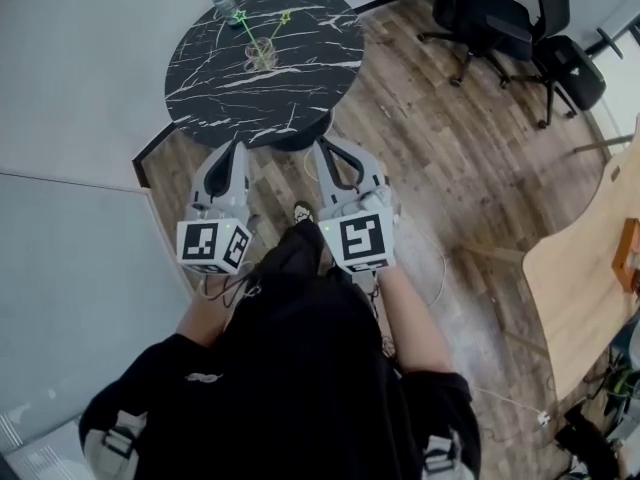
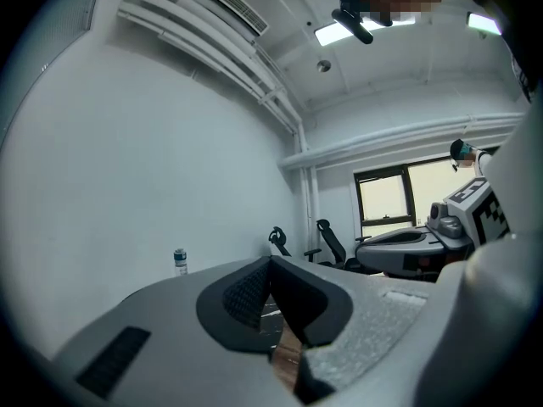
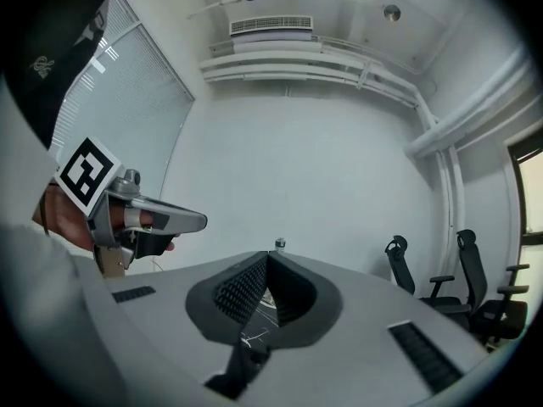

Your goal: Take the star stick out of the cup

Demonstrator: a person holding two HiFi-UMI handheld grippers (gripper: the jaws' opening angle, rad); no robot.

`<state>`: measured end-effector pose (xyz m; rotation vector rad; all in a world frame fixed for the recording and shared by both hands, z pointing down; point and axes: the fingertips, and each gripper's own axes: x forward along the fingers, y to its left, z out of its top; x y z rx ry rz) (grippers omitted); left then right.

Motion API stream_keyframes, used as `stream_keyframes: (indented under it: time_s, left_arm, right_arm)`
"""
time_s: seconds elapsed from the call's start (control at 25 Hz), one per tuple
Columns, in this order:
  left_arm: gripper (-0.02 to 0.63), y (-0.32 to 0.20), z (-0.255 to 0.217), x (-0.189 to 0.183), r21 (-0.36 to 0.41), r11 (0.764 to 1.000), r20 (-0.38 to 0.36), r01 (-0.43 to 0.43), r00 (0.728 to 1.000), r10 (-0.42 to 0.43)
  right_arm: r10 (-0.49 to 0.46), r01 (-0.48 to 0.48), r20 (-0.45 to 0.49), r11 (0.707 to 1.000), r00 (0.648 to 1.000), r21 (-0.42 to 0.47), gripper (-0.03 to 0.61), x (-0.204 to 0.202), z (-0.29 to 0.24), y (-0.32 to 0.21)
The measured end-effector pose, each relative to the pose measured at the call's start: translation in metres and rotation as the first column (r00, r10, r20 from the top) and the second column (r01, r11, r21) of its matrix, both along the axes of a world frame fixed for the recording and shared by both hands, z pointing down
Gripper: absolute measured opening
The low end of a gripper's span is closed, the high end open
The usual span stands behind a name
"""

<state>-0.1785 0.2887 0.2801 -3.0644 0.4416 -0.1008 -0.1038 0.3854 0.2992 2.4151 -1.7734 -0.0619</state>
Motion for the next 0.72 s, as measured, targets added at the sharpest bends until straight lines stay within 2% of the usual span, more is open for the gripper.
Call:
stream_keyframes:
  time_s: [0.2,0.4,0.72]
  left_arm:
    - [-0.002,-0.011,0.017,0.016,-0.029,0.999,0.021,-0.024,0.999,0.024]
    - [-0.002,-0.032,0.029,0.041,-0.059,0.997,0.025,-0.056,0.998,0.058]
    - [-0.002,-0.097,0.045,0.087,-0.107,0.99,0.05,-0.09,0.994,0.096]
  right_arm:
    - [0.003,-0.004,-0.004,0.999,1.0,-0.037,-0.003,0.011,0.011,-0.004]
    - [-0.016,0.014,-0.014,0.992,1.0,-0.122,-0.003,0.026,0.031,-0.019]
    - [-0.064,0.059,-0.017,0.975,0.998,-0.214,-0.003,0.062,0.043,-0.08]
